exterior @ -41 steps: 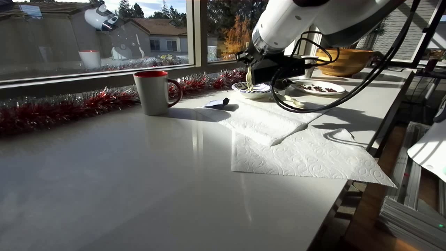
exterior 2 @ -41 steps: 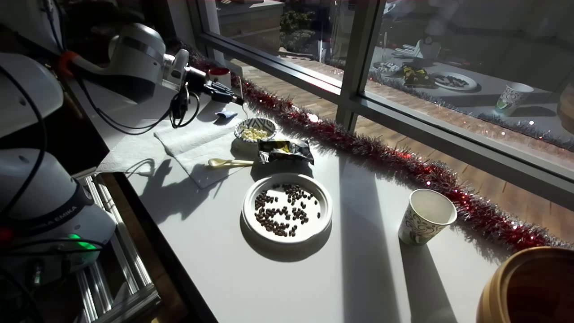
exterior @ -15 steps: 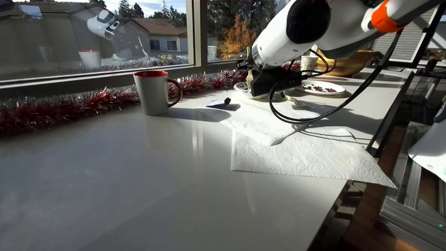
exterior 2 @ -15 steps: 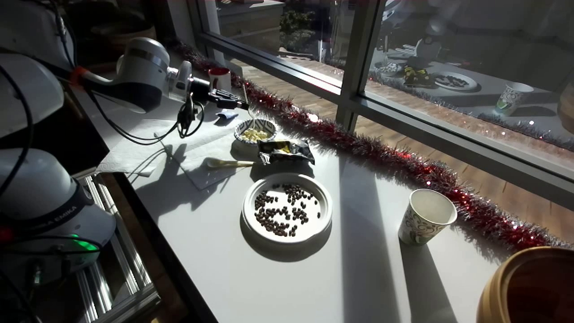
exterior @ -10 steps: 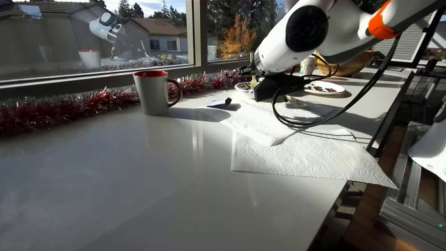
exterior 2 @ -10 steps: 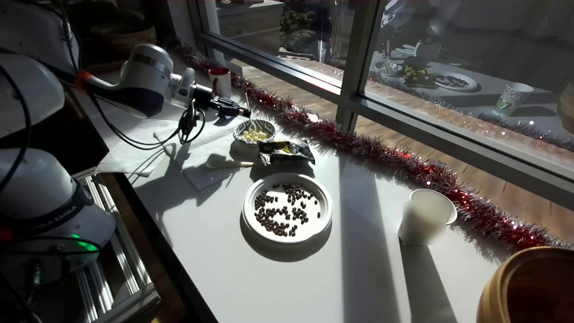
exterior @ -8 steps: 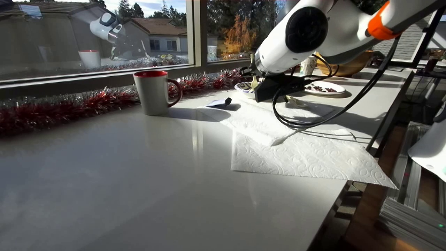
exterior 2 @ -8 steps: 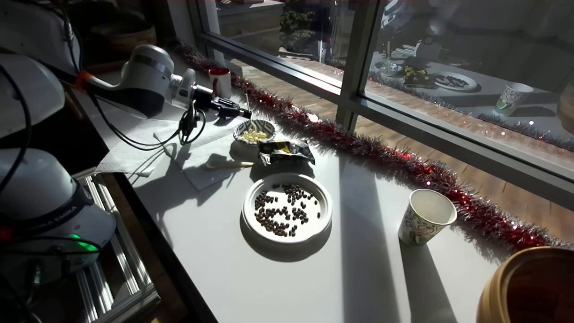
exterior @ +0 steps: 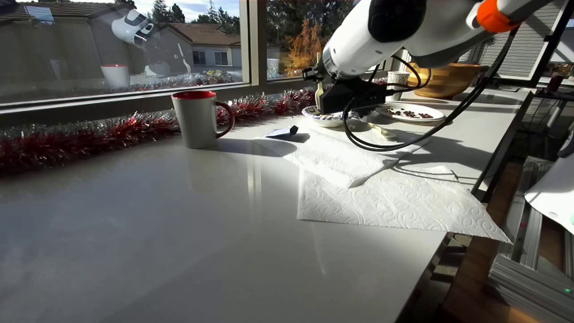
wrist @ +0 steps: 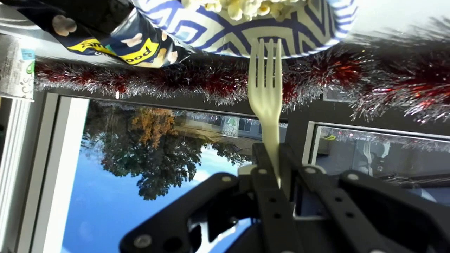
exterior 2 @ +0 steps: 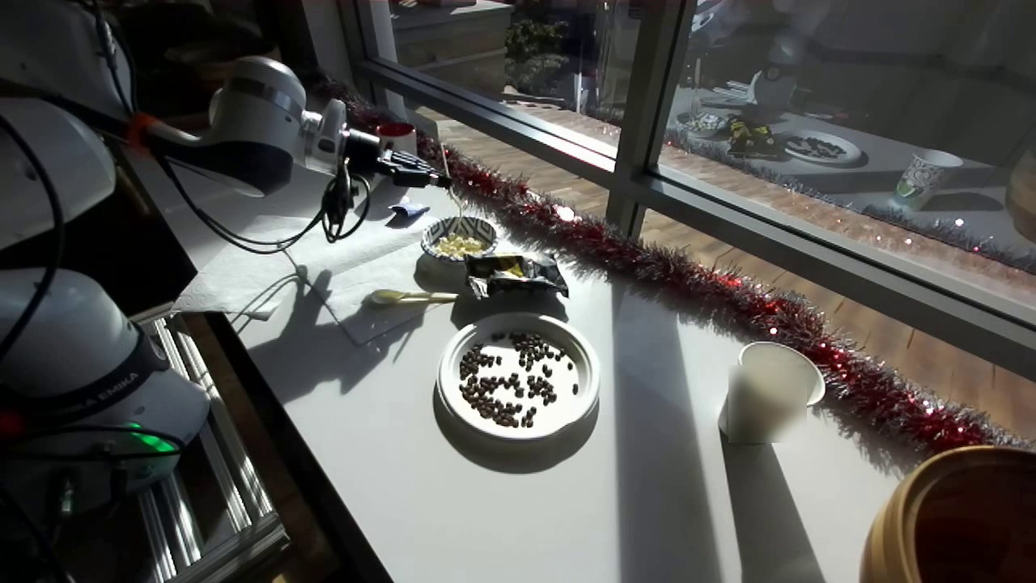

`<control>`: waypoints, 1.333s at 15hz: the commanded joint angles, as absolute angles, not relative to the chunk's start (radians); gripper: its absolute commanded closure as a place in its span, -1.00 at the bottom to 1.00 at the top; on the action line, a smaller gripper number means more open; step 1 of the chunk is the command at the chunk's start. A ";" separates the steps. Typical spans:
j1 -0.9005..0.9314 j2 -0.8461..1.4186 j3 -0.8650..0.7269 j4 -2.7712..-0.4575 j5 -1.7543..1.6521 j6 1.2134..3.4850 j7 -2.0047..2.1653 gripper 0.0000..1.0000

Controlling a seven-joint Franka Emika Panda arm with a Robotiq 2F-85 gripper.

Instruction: Use the fork to put the white object in the bowl

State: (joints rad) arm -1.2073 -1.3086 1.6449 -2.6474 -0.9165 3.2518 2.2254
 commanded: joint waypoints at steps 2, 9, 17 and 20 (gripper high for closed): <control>-1.123 -1.255 1.537 -2.724 -0.949 3.318 2.194 0.94; -1.086 -1.044 1.389 -2.773 -1.152 3.260 2.172 0.94; -1.058 -0.697 1.149 -2.761 -1.355 3.325 2.052 0.94; -1.065 -0.550 1.124 -2.739 -1.406 3.307 1.994 0.94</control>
